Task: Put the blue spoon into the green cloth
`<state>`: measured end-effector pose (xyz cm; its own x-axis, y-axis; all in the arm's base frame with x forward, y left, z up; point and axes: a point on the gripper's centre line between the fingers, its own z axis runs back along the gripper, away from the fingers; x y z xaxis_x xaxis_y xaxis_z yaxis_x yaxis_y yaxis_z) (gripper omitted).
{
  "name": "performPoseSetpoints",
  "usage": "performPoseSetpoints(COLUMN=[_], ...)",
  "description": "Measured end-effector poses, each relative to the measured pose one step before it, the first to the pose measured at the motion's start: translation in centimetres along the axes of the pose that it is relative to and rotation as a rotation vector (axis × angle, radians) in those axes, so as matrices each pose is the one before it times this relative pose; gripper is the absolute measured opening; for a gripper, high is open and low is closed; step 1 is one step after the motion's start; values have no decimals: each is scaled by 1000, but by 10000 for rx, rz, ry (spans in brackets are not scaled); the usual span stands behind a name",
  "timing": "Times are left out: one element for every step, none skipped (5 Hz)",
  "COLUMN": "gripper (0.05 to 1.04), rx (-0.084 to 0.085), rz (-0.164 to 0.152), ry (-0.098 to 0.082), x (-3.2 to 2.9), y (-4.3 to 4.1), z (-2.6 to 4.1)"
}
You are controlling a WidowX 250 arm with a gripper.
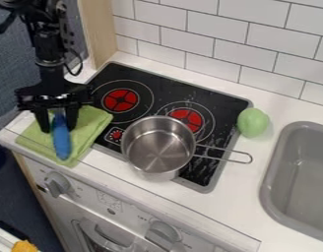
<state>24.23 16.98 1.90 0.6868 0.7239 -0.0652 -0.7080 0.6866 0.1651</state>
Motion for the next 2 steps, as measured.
performPoseSetpoints(gripper=[973, 1001], rx=[154, -57], rz=[38, 550], ry=[9, -385], x=[370, 209], y=[-158, -1398], z=[1487, 2652])
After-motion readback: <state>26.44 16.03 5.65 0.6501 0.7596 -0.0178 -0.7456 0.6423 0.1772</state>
